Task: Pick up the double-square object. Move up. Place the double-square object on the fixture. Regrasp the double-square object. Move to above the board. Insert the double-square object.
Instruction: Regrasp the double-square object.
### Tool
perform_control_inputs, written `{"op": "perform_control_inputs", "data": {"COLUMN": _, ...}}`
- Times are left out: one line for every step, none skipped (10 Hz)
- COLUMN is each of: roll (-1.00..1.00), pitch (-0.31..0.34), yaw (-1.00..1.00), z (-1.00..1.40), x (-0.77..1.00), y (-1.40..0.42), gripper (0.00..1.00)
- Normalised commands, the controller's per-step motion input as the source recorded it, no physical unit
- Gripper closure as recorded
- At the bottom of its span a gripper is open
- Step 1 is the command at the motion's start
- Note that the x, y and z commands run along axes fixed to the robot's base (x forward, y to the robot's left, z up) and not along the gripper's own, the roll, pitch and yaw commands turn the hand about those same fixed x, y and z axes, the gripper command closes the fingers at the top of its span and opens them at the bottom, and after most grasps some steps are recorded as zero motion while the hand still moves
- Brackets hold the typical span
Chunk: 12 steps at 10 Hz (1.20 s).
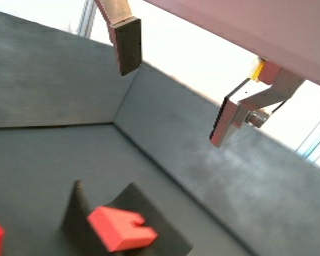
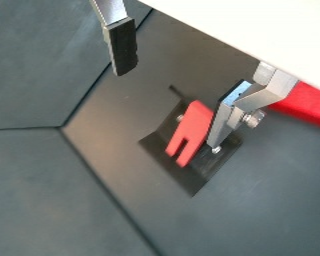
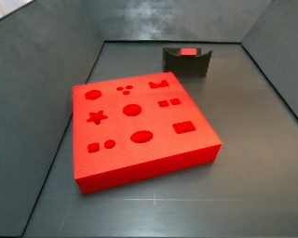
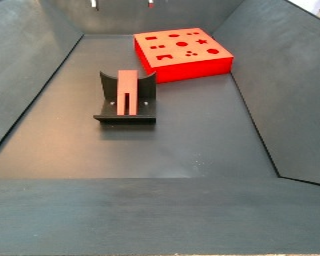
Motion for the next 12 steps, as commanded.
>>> {"op": "perform_control_inputs", "data": {"roll": 1.0, "pitch": 0.028, "yaw": 0.04, "z": -0.01, "x": 0.06, "y": -0.03, "gripper": 0.0}}
{"op": "perform_control_inputs", "data": {"roll": 0.96, "pitch": 0.07, "yaw": 0.05, "z": -0.01, "x": 0.08, "y": -0.04, "gripper": 0.0}}
{"op": "perform_control_inputs", "data": {"roll": 0.7, "pitch": 0.097, "yaw": 0.05, "z": -0.01, "x": 0.08, "y": -0.04, "gripper": 0.0}}
{"op": "perform_control_inputs", "data": {"roll": 0.51, "pitch": 0.107, "yaw": 0.07, "z": -0.02, "x": 0.09, "y": -0.04, "gripper": 0.0}}
{"op": "perform_control_inputs", "data": {"roll": 0.34, "pitch": 0.111, "yaw": 0.08, "z": -0.01, "x": 0.09, "y": -0.03, "gripper": 0.0}}
{"op": "perform_control_inputs", "data": {"roll": 0.24, "pitch": 0.103, "yaw": 0.1, "z": 0.0, "x": 0.08, "y": -0.03, "gripper": 0.0}}
{"op": "perform_control_inputs", "data": {"roll": 0.22, "pitch": 0.163, "yaw": 0.14, "z": -1.0, "x": 0.03, "y": 0.08, "gripper": 0.0}}
{"op": "perform_control_inputs", "data": {"roll": 0.2, "pitch": 0.143, "yaw": 0.15, "z": -1.0, "x": 0.03, "y": 0.08, "gripper": 0.0}}
{"op": "perform_control_inputs", "data": {"roll": 0.17, "pitch": 0.093, "yaw": 0.18, "z": -1.0, "x": 0.05, "y": 0.06, "gripper": 0.0}}
{"op": "perform_control_inputs", "data": {"roll": 0.15, "pitch": 0.068, "yaw": 0.18, "z": -1.0, "x": 0.06, "y": 0.06, "gripper": 0.0}}
{"op": "perform_control_inputs", "data": {"roll": 0.12, "pitch": 0.016, "yaw": 0.18, "z": -1.0, "x": 0.07, "y": 0.06, "gripper": 0.0}}
{"op": "perform_control_inputs", "data": {"roll": 0.11, "pitch": -0.025, "yaw": 0.17, "z": -1.0, "x": 0.08, "y": 0.05, "gripper": 0.0}}
